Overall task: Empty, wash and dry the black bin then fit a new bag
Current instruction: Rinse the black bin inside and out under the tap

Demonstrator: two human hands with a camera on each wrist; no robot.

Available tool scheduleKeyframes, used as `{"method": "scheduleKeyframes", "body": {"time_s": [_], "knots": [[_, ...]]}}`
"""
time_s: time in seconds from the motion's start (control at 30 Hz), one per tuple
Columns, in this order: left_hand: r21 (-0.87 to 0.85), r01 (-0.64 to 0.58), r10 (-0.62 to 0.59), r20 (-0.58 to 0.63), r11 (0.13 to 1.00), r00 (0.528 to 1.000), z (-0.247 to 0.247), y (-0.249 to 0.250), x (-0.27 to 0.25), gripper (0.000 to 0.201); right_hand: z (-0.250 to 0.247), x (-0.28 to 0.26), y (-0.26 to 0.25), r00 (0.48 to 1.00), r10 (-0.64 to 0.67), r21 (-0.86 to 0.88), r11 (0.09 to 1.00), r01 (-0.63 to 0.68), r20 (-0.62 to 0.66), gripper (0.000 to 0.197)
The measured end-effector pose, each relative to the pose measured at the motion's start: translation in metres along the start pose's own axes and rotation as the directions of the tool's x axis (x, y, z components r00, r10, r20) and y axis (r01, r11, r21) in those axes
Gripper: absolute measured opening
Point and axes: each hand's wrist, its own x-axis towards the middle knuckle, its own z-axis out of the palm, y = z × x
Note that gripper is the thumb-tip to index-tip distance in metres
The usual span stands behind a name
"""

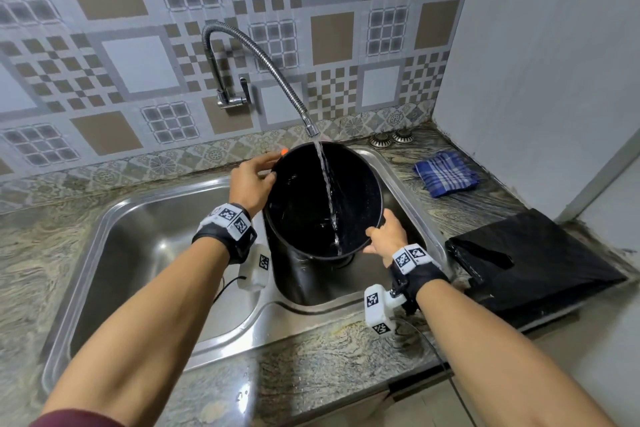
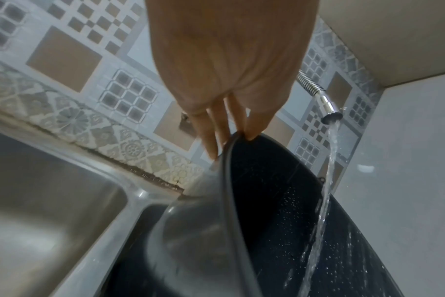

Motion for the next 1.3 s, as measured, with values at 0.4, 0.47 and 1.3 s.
{"method": "scheduleKeyframes", "body": {"time_s": [0.4,0.47,1.3], "knots": [[-0.289,0.411,-0.390,0.129,0.865,0.912,0.042,-0.037,-0.079,0.083,0.021,-0.018,0.008,0.995,0.094,0.342,0.936,-0.081,-0.023,0.045],[-0.347,0.405,-0.387,0.122,0.846,0.914,0.044,-0.037,-0.079,0.084,0.022,-0.020,0.008,0.992,0.117,0.387,0.913,-0.128,0.050,0.053],[0.205,0.022,-0.004,-0.088,0.979,0.996,0.009,-0.012,0.002,0.044,-0.015,0.018,-0.014,0.983,-0.130,-0.207,0.966,0.155,0.130,0.050]]}}
